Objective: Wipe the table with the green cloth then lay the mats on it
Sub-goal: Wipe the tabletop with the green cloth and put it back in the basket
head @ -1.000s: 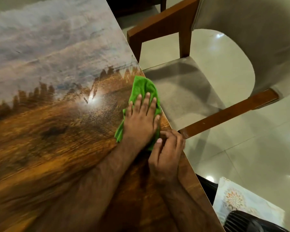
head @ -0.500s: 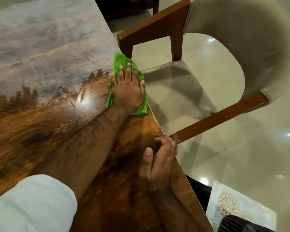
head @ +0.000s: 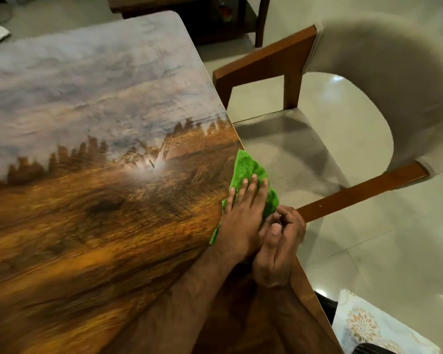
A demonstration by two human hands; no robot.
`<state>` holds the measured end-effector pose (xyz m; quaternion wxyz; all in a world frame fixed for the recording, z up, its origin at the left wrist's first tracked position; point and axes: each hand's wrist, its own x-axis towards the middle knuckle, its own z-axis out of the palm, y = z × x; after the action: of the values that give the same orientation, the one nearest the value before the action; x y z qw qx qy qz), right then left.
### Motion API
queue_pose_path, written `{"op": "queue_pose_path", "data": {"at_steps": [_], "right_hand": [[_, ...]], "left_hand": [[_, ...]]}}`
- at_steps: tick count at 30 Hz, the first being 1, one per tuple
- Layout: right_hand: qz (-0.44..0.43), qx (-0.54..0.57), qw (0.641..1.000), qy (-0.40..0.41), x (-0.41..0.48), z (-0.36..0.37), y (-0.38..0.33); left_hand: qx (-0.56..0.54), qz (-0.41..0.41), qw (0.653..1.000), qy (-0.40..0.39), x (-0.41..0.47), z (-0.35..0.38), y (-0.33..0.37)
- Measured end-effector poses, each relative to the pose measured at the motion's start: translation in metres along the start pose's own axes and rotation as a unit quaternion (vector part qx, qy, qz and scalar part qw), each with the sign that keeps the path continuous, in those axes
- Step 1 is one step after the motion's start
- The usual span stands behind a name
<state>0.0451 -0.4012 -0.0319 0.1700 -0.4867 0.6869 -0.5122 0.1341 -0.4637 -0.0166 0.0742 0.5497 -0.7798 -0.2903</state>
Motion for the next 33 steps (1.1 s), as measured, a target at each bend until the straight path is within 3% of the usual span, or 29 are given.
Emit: {"op": "queue_pose_path", "data": {"at_steps": [2,5,8,10,14,18,27,30,33], "right_hand": [[0.008,-0.103,0.993,-0.054,0.018,0.001,0.001],[-0.054,-0.326,0.928,-0.174,0.036,0.02,0.004],[-0.058,-0.412,0.883,-0.218,0.03,0.04,0.001],[-0.061,-0.423,0.879,-0.214,0.025,0.046,-0.005],[-0.091,-0.422,0.867,-0.25,0.024,0.069,-0.025],[-0.13,-0.397,0.852,-0.314,0.059,0.133,-0.052],[-0.111,-0.414,0.844,-0.322,0.159,0.274,-0.085],[-0.131,-0.413,0.839,-0.329,0.129,0.274,-0.095],[-0.169,-0.425,0.813,-0.361,0.071,0.26,-0.11]], "left_hand": [[-0.076,0.016,0.996,0.051,-0.014,-0.026,-0.018],[0.049,-0.081,0.99,0.103,-0.054,-0.061,-0.088],[0.15,-0.207,0.964,0.077,-0.085,-0.09,-0.166],[0.175,-0.23,0.955,0.07,-0.097,-0.102,-0.202],[0.19,-0.196,0.959,0.08,-0.104,-0.101,-0.225],[0.191,-0.183,0.957,0.118,-0.104,-0.094,-0.23],[0.182,-0.164,0.96,0.133,-0.104,-0.088,-0.24],[0.137,-0.164,0.967,0.142,-0.105,-0.091,-0.24],[-0.009,-0.147,0.97,0.191,-0.109,-0.098,-0.243]]}}
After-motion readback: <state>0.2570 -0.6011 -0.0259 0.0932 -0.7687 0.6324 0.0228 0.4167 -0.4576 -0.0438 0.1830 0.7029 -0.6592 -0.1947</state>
